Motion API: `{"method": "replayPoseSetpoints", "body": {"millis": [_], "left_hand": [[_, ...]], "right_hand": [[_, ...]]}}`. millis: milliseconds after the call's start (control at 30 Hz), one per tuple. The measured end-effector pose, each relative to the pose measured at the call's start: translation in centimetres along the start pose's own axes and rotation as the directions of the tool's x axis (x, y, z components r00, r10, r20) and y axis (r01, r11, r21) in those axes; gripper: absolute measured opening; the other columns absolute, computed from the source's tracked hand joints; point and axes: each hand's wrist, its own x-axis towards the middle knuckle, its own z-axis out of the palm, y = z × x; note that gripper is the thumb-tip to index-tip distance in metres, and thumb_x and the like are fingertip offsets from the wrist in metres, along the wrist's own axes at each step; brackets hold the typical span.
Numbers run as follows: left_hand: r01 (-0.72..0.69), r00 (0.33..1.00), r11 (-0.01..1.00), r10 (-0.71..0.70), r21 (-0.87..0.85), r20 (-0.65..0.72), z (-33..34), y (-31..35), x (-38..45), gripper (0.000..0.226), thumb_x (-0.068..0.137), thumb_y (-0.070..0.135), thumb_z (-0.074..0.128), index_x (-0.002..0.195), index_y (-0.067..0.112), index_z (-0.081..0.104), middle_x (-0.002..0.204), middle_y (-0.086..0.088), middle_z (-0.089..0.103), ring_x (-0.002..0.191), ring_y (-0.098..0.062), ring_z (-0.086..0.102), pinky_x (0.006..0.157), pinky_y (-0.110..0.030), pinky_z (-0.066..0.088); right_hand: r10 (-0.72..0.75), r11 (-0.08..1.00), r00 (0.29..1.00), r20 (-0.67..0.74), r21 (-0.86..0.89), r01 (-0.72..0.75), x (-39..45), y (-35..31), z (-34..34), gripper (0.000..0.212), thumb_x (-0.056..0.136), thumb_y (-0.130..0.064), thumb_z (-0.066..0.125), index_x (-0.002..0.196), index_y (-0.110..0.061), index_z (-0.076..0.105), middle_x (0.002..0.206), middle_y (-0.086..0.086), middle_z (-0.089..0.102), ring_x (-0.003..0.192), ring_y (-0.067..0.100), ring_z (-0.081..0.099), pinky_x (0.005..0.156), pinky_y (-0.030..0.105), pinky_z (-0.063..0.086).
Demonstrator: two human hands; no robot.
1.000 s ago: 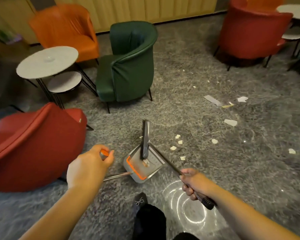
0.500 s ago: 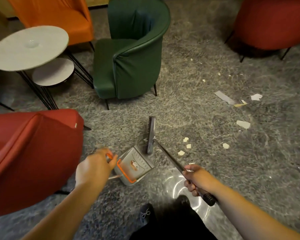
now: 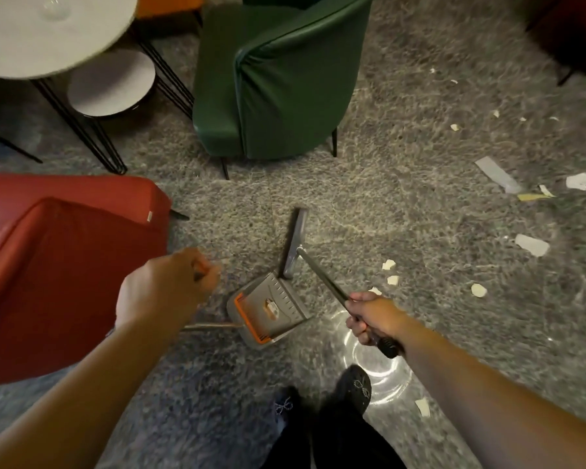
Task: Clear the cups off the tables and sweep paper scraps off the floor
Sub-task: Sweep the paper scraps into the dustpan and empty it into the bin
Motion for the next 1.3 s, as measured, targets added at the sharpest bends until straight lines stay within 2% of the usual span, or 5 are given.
{"method": "replayPoseSetpoints", "body": {"millis": [200,467,833,1100,1300], "left_hand": [[-0.007,1.0,1.0,0.007,0.01,-0.011,-0.2,3.1,-0.7,0.019,0.082,0.055,0.062,0.075,0.038,0.059,0.052,0.018,0.042,0.051,-0.012,0.039,0.048,-0.025,0.028],[-0.053,0.998,0.997,0.05,0.058,0.036,-1.0,9.6,0.9,0.026,0.082,0.061,0.053,0.071,0.038,0.057,0.064,0.012,0.056,0.059,-0.017,0.051,0.052,-0.026,0.033],[-0.293,0.952,0.953,0.283,0.08,0.121,0.0,22.0,1.3,0.03,0.089,0.051,0.056,0.069,0.033,0.044,0.06,0.009,0.04,0.06,-0.021,0.044,0.054,-0.028,0.033],[-0.42,0.907,0.905,0.416,0.061,0.071,1.5,27.4,0.7,0.022,0.087,0.047,0.06,0.078,0.027,0.056,0.083,-0.012,0.067,0.08,-0.036,0.063,0.063,-0.033,0.04],[-0.422,0.903,0.906,0.421,-0.002,0.08,1.5,30.0,1.1,0.02,0.088,0.049,0.06,0.081,0.03,0.056,0.073,-0.008,0.06,0.07,-0.032,0.055,0.062,-0.033,0.04]], "right_hand": [[0.04,0.994,0.999,0.036,0.098,-0.043,0.9,-0.5,-3.4,0.026,0.101,-0.009,0.044,0.122,-0.024,0.046,0.059,0.009,0.047,0.033,0.008,0.036,0.034,0.014,0.032],[0.056,0.985,0.994,-0.095,0.165,-0.04,-2.8,2.8,-12.3,0.024,0.101,-0.011,0.046,0.12,-0.024,0.049,0.057,0.01,0.047,0.034,0.009,0.035,0.036,0.014,0.031],[0.161,0.904,0.953,-0.257,0.426,-0.038,-10.2,10.0,-23.3,0.015,0.102,-0.019,0.046,0.114,-0.025,0.049,0.053,0.009,0.049,0.033,0.011,0.035,0.037,0.015,0.032],[0.178,0.856,0.92,-0.348,0.516,0.029,-13.9,12.1,-28.2,0.008,0.103,-0.019,0.04,0.11,-0.022,0.043,0.056,0.007,0.042,0.031,0.008,0.032,0.034,0.013,0.028],[0.099,0.846,0.917,-0.386,0.517,0.126,-15.8,11.0,-28.1,0.009,0.102,-0.016,0.041,0.098,-0.023,0.045,0.056,0.007,0.042,0.032,0.008,0.032,0.034,0.013,0.028]]}}
